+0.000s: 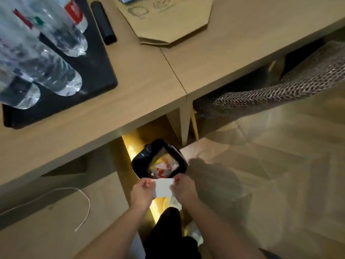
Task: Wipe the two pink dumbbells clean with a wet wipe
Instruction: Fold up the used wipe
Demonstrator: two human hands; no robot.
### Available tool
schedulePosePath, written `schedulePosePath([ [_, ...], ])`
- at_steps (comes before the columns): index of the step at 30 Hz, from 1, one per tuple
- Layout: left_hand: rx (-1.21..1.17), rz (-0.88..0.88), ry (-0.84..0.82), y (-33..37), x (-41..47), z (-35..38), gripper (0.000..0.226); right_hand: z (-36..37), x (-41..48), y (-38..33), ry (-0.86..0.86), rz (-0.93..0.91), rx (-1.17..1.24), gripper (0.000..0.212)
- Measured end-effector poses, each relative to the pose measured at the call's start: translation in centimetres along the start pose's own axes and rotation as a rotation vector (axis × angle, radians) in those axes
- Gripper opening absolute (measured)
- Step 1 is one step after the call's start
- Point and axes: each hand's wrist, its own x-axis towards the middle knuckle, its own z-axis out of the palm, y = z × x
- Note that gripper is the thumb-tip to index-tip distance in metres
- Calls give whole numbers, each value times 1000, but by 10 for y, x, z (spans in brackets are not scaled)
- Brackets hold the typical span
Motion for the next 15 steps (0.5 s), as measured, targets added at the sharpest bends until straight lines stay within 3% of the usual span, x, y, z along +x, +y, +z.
schedulePosePath([
  [7,127,111,39,-55,135,48,12,73,116,46,86,-121,44,25],
  [15,193,126,82,-88,225,77,23,114,192,62,139,-103,-8,31],
])
